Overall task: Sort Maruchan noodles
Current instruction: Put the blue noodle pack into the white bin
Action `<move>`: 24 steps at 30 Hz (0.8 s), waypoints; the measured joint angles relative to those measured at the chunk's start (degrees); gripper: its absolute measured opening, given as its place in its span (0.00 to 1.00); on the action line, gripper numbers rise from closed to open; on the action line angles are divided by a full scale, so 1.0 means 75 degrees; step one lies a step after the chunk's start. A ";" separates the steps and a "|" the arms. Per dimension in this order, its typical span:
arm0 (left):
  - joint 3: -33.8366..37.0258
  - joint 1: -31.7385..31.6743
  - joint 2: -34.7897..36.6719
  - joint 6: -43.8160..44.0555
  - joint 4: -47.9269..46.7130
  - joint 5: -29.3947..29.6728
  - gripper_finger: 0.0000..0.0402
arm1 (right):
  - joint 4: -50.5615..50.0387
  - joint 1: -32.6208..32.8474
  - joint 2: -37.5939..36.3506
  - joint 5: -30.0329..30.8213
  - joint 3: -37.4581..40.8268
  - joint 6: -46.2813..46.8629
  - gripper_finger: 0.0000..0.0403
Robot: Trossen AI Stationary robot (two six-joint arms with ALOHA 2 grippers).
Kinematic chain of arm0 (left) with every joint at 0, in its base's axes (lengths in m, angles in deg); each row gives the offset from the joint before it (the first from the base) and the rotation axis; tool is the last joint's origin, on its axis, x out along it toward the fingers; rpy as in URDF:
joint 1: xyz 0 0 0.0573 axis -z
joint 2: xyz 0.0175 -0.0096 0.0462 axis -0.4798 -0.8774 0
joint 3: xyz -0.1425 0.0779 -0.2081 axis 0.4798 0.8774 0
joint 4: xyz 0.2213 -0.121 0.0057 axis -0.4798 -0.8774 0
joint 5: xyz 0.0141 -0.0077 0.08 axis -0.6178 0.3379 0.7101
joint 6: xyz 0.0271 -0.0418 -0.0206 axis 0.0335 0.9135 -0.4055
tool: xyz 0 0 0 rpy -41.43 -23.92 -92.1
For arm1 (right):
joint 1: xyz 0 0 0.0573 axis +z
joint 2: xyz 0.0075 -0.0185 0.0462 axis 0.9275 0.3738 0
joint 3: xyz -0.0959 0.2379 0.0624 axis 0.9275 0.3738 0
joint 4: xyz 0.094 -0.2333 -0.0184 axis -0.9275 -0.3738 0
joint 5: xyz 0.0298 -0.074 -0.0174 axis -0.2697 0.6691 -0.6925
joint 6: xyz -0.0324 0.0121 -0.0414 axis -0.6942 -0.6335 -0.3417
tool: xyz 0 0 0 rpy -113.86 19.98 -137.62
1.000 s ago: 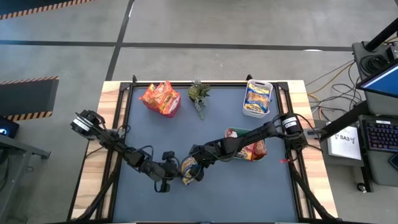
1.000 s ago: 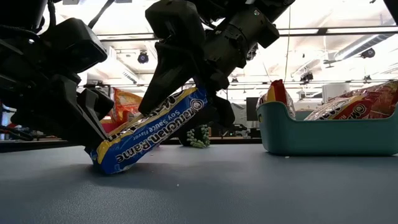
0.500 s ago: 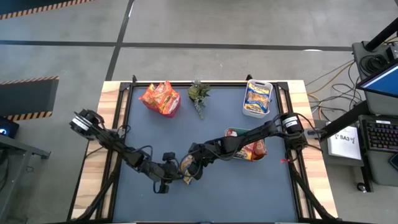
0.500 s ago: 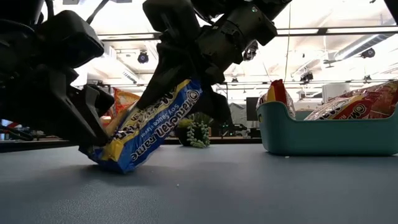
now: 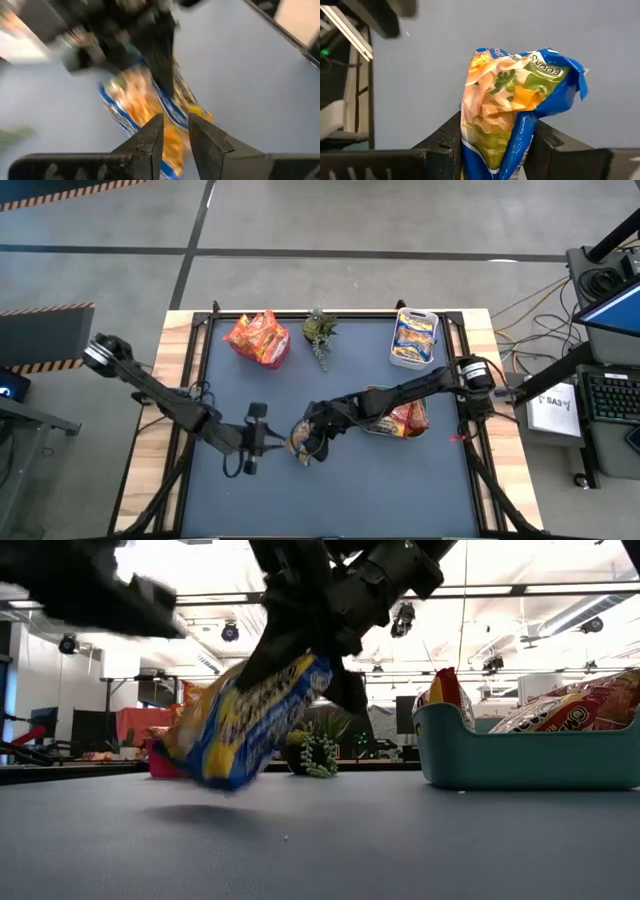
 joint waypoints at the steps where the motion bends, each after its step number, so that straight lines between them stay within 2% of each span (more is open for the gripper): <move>1: 0.0000 0.0000 0.0250 -0.0318 0.0003 0.0250 0.18 | -0.0043 -0.0058 -0.0093 0.0003 0.0002 -0.0063 0.32; 8: -0.0012 -0.0014 0.1696 -0.2345 0.0200 0.2599 0.18 | -0.0947 -0.0524 -0.0928 0.0053 0.0002 -0.0494 0.32; 10: -0.0012 -0.0026 0.1946 -0.2713 0.0345 0.3083 0.18 | -0.1448 -0.0727 -0.1317 0.0370 0.0002 -0.0686 0.32; 16: -0.0015 -0.0132 0.2377 -0.3539 0.0614 0.3162 0.18 | -0.3316 -0.1860 -0.2677 0.1716 0.0002 -0.1184 0.32; 24: -0.0017 -0.0487 0.2375 -0.4390 0.1219 0.3162 0.18 | -0.4637 -0.4115 -0.4034 0.2274 0.0008 -0.1478 0.32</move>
